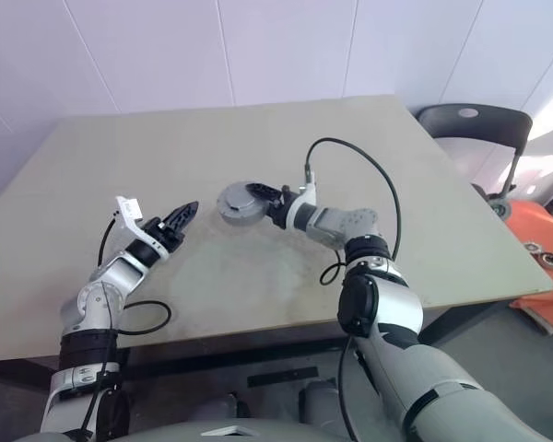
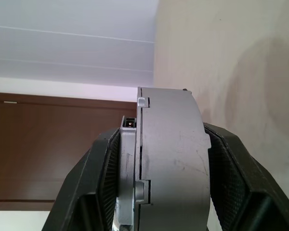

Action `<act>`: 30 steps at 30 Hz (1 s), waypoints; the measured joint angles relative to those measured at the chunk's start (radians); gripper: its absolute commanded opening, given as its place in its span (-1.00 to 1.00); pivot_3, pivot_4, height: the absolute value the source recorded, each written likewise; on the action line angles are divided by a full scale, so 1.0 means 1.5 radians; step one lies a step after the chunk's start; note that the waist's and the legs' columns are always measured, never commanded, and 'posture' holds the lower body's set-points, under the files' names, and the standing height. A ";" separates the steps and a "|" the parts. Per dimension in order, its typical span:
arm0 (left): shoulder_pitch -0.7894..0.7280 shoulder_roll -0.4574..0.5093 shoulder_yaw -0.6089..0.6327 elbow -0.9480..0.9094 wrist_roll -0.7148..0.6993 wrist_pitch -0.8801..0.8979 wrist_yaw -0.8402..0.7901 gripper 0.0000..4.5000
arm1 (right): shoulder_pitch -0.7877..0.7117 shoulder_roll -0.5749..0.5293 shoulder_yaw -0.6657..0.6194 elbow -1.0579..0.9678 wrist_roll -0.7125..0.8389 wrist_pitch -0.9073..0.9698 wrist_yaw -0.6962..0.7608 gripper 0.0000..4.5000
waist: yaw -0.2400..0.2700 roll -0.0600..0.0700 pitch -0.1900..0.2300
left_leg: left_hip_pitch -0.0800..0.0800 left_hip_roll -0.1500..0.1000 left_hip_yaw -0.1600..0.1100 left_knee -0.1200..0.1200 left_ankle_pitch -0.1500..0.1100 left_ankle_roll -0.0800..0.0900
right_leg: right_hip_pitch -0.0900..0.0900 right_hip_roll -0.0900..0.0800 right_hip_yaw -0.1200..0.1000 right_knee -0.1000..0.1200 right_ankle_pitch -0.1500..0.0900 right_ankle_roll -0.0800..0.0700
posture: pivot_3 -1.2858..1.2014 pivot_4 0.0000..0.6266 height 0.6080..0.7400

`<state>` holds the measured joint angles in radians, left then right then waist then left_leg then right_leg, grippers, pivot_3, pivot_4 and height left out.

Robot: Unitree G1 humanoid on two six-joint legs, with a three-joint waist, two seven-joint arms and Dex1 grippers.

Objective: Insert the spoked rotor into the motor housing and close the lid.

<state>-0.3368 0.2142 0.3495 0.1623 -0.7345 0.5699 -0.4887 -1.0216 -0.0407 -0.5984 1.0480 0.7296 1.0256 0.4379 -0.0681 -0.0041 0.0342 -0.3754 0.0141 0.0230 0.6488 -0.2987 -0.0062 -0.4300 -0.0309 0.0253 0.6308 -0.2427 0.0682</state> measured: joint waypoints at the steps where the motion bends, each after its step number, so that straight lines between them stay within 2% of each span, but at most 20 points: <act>1: -0.002 -0.001 -0.001 -0.001 -0.008 0.011 -0.001 0.14 | 0.000 0.001 0.000 0.000 0.000 0.000 0.000 -0.02 | 0.000 0.000 0.000 | 0.000 0.000 0.000 0.000 0.000 0.000 | 0.000 0.000 0.000 0.000 0.000 0.000 | 0.03 -1.00 1.00; 5: 0.008 -0.009 -0.002 -0.026 -0.055 0.065 -0.014 0.14 | -0.001 0.002 0.000 0.000 0.000 -0.002 0.000 -0.02 | 0.000 0.000 0.000 | 0.000 0.000 0.000 0.000 0.000 0.000 | 0.000 0.000 0.000 0.000 0.000 0.000 | 0.03 -1.00 1.00; 9: 0.022 -0.012 0.001 -0.069 -0.141 0.147 -0.032 0.14 | -0.001 0.002 0.000 -0.001 0.001 -0.005 -0.001 -0.02 | 0.000 0.000 0.000 | 0.000 0.000 0.000 0.000 0.000 0.000 | 0.000 0.000 0.000 0.001 0.000 0.000 | 0.03 -1.00 1.00; 13: 0.022 -0.012 0.037 -0.078 -0.228 0.196 -0.021 0.14 | -0.001 0.003 0.002 -0.001 0.001 -0.006 -0.001 -0.02 | -0.001 0.000 0.000 | 0.001 0.000 0.000 0.001 0.000 0.000 | 0.000 0.000 0.000 0.001 0.000 0.000 | 0.03 -1.00 1.00; 23: 0.023 -0.029 0.064 -0.055 -0.284 0.199 0.024 0.14 | -0.001 0.003 0.016 -0.001 0.000 -0.014 -0.001 -0.02 | 0.000 0.000 0.000 | 0.001 0.000 0.000 0.001 0.000 -0.001 | 0.000 0.000 0.000 0.001 0.000 0.000 | 0.03 -1.00 1.00; 26: 0.025 -0.028 0.065 -0.039 -0.279 0.186 0.030 0.40 | -0.001 0.000 0.018 -0.001 0.000 -0.014 -0.001 -0.02 | 0.000 0.000 0.000 | 0.001 0.000 0.000 0.001 0.001 -0.001 | 0.000 0.000 0.000 0.001 0.000 0.000 | 0.03 -1.00 1.00; 30: 0.030 -0.023 0.070 -0.028 -0.269 0.169 0.033 0.99 | -0.001 -0.004 0.022 -0.001 0.000 -0.014 -0.001 -0.02 | -0.001 0.000 0.000 | 0.001 0.000 0.000 0.001 0.001 -0.001 | 0.000 0.001 0.000 0.001 0.000 0.000 | 0.03 -1.00 1.00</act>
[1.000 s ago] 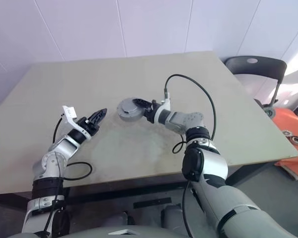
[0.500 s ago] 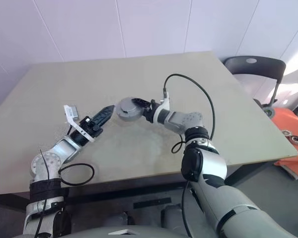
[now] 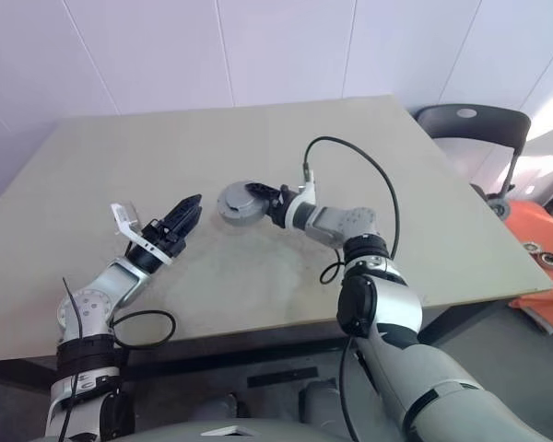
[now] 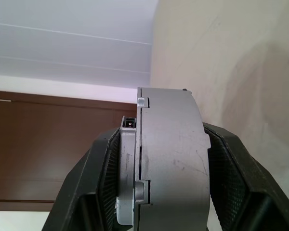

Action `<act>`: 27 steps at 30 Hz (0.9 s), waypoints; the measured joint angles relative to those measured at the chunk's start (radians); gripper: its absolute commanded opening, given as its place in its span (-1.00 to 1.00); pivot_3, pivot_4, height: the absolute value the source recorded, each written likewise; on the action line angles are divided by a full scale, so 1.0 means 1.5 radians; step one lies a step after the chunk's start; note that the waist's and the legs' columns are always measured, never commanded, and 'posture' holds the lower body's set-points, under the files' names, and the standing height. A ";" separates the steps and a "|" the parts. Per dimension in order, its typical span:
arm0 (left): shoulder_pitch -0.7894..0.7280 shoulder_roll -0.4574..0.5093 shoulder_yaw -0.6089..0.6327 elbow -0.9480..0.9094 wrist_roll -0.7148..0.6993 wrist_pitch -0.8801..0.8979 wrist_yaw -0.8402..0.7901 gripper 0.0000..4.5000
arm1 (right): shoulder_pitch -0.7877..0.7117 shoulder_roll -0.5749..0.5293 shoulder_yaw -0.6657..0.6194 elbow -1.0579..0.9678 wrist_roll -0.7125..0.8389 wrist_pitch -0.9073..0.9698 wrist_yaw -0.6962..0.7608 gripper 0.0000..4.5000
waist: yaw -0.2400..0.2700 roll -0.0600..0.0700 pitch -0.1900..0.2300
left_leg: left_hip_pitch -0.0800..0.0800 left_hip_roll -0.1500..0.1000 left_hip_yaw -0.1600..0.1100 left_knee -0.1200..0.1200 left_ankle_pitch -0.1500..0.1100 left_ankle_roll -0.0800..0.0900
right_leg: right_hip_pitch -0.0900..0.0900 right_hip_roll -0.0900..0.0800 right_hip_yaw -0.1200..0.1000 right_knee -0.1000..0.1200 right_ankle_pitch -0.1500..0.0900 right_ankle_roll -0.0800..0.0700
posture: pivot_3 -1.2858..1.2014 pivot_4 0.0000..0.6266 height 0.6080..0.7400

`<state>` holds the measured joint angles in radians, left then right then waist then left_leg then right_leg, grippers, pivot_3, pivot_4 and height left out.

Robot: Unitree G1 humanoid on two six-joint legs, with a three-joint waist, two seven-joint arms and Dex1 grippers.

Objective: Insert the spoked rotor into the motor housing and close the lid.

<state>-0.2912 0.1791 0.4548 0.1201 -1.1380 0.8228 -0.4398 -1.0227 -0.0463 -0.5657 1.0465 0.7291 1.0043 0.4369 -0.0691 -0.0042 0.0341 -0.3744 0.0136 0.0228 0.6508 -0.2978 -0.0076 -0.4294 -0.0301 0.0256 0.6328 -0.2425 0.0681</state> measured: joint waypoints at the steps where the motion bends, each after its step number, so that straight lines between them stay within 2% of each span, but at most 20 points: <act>1: 0.000 0.002 0.000 0.000 -0.001 0.000 0.000 0.99 | 0.000 0.000 0.001 0.000 0.000 0.000 0.000 -0.02 | 0.000 0.000 0.000 | 0.000 0.000 0.000 0.000 0.000 0.000 | 0.000 0.000 0.000 0.000 0.000 0.000 | 0.03 -1.00 1.00; 11: -0.004 -0.016 -0.011 0.039 -0.004 0.016 0.001 0.99 | 0.000 0.000 0.007 0.000 -0.001 -0.005 0.000 -0.02 | 0.001 0.000 0.000 | 0.000 0.000 0.000 0.001 0.000 0.000 | 0.000 0.000 0.000 0.000 0.000 0.000 | 0.03 -1.00 1.00; 17: -0.051 -0.037 -0.053 0.129 0.041 0.009 -0.024 0.99 | 0.000 0.000 0.008 0.000 -0.001 -0.003 -0.001 -0.02 | 0.000 0.000 0.000 | 0.000 -0.001 0.000 0.001 0.000 0.000 | 0.001 0.000 0.000 0.000 0.000 0.000 | 0.03 -1.00 1.00; 27: -0.084 -0.048 -0.055 0.164 0.070 -0.017 -0.066 0.99 | 0.000 -0.004 0.009 0.000 -0.006 -0.001 -0.013 -0.02 | 0.000 0.000 0.000 | 0.000 -0.001 0.000 0.002 0.000 0.000 | 0.001 0.000 0.000 0.001 0.000 0.001 | 0.03 -1.00 1.00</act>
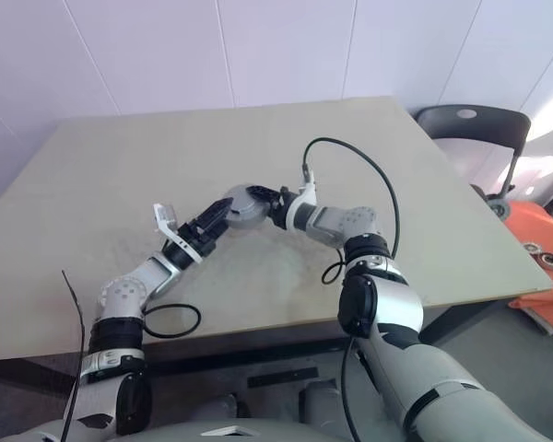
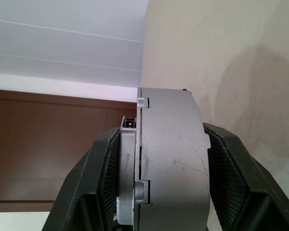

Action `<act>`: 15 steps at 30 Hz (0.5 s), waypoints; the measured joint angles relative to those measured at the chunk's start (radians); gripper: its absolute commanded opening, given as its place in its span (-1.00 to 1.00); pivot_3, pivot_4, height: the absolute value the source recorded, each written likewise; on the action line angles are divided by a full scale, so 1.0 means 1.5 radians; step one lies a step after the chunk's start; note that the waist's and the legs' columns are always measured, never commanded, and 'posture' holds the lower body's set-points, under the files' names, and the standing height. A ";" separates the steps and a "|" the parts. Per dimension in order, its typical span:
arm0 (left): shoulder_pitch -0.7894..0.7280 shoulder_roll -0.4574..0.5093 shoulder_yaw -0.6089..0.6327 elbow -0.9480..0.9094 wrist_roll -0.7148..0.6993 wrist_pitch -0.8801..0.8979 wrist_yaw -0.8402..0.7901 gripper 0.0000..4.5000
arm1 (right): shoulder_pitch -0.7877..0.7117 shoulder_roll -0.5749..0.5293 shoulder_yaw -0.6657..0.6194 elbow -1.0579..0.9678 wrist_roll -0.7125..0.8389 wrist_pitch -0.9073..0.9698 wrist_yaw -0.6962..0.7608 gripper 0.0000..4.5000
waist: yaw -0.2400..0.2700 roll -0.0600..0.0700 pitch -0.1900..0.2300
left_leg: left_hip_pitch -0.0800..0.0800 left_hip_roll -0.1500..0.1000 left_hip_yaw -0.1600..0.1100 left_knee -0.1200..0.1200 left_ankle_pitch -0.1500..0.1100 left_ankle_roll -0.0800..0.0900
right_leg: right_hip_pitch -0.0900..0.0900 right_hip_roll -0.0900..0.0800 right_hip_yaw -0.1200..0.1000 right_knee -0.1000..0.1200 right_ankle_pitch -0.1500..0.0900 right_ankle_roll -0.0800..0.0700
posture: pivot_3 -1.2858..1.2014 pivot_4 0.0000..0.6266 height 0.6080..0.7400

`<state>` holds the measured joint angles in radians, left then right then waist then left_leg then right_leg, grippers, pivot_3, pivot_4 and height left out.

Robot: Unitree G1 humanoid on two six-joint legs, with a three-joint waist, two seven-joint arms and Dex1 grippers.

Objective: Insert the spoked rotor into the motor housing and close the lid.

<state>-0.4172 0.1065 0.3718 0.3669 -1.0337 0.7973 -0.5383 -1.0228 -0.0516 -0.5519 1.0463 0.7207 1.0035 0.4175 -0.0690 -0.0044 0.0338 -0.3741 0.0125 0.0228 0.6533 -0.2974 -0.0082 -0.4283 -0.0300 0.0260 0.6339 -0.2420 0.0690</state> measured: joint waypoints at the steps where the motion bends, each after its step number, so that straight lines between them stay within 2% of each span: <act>1: -0.001 0.000 0.000 0.005 0.000 0.000 -0.001 0.99 | 0.000 0.000 0.000 0.000 0.000 0.000 0.000 -0.02 | 0.000 0.000 0.000 | 0.000 0.000 0.000 0.000 0.000 0.000 | 0.000 0.000 0.000 0.000 0.000 0.000 | 0.03 -1.00 1.00; 15: -0.057 -0.026 0.031 0.039 0.000 0.003 0.022 0.99 | -0.001 -0.005 -0.001 -0.008 0.001 -0.001 0.000 -0.02 | 0.000 0.000 0.000 | 0.000 0.000 0.000 0.000 0.000 0.000 | 0.000 0.000 0.000 0.001 0.000 0.000 | 0.03 -1.00 1.00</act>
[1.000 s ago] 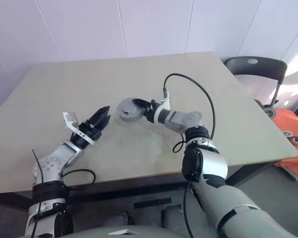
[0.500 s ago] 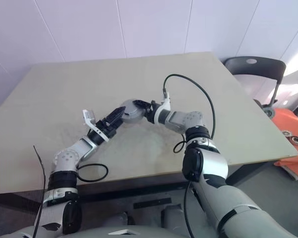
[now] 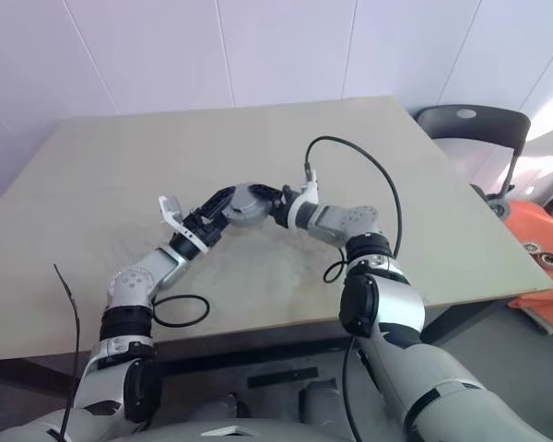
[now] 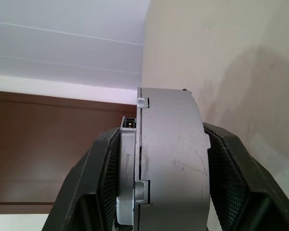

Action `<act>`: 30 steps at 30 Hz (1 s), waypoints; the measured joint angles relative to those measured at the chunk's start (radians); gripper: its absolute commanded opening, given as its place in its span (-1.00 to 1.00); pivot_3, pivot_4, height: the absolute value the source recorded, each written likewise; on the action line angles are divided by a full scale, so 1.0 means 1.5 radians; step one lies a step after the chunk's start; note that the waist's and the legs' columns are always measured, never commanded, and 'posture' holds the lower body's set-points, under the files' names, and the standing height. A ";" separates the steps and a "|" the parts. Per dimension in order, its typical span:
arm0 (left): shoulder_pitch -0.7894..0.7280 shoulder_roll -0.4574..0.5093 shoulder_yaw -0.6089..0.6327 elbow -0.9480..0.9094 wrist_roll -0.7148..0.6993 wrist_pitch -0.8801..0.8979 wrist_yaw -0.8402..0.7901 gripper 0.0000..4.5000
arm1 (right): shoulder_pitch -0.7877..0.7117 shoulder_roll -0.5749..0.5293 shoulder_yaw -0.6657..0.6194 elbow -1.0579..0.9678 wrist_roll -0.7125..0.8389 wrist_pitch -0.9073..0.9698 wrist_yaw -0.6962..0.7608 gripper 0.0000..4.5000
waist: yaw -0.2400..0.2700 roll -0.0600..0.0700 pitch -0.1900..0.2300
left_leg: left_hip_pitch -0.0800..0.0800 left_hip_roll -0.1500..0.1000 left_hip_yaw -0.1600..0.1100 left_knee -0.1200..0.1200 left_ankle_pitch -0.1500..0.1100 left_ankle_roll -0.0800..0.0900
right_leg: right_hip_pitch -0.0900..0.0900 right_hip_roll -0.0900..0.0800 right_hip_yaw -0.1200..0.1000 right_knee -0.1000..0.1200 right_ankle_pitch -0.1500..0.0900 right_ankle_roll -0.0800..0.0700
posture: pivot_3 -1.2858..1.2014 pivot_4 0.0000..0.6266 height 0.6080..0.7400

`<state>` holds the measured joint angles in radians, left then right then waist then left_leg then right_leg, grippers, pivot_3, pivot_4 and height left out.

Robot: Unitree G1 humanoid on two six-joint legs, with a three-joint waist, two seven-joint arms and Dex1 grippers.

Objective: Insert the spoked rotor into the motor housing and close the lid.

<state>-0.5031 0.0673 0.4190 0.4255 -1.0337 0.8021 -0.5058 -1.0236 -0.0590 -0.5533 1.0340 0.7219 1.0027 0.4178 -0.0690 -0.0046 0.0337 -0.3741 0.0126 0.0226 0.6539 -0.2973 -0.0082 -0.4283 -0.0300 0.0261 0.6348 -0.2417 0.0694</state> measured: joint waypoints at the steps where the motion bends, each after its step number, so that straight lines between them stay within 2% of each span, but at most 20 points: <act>1: -0.003 0.000 0.000 0.000 0.000 0.001 0.003 0.99 | 0.000 0.000 0.000 -0.003 0.000 0.000 0.000 -0.02 | 0.000 0.000 0.000 | 0.000 0.000 0.000 0.000 0.000 0.000 | 0.000 0.000 0.000 0.000 0.000 0.000 | 0.03 -1.00 1.00; 12: -0.004 0.003 -0.005 -0.002 0.015 0.013 0.004 0.99 | 0.000 -0.001 0.000 -0.005 -0.002 0.001 -0.005 -0.02 | 0.000 0.000 0.000 | 0.000 0.000 0.000 0.001 0.000 0.000 | 0.000 0.000 0.000 0.001 0.000 0.000 | 0.03 -1.00 1.00; 18: 0.004 -0.001 -0.059 0.001 0.059 0.035 0.000 0.99 | 0.000 0.005 0.001 -0.005 -0.002 -0.004 -0.006 -0.02 | 0.000 0.000 0.000 | 0.000 0.000 0.000 0.004 0.000 0.000 | 0.000 0.000 0.000 0.003 0.000 0.000 | 0.03 -1.00 1.00; 27: -0.003 -0.003 -0.055 0.015 0.074 0.017 -0.008 0.99 | 0.000 0.003 0.001 -0.005 -0.003 -0.011 -0.006 -0.02 | 0.000 0.000 0.000 | 0.000 -0.001 0.000 0.007 0.000 0.000 | 0.000 0.001 0.000 0.008 0.000 0.000 | 0.03 -1.00 1.00; 30: -0.011 -0.008 -0.031 0.024 0.071 -0.005 -0.004 0.99 | 0.000 0.003 0.005 -0.005 -0.004 -0.010 -0.006 -0.02 | -0.001 0.000 0.000 | 0.000 -0.001 0.000 0.007 0.000 0.000 | 0.000 0.001 0.000 0.007 0.000 0.000 | 0.03 -1.00 1.00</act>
<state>-0.5189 0.0557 0.3718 0.4612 -0.9275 0.7941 -0.5126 -1.0230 -0.0547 -0.5456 1.0264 0.7154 0.9877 0.4089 -0.0707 -0.0047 0.0338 -0.3736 0.0115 0.0224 0.6648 -0.2974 -0.0079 -0.4282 -0.0287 0.0264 0.6459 -0.2418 0.0695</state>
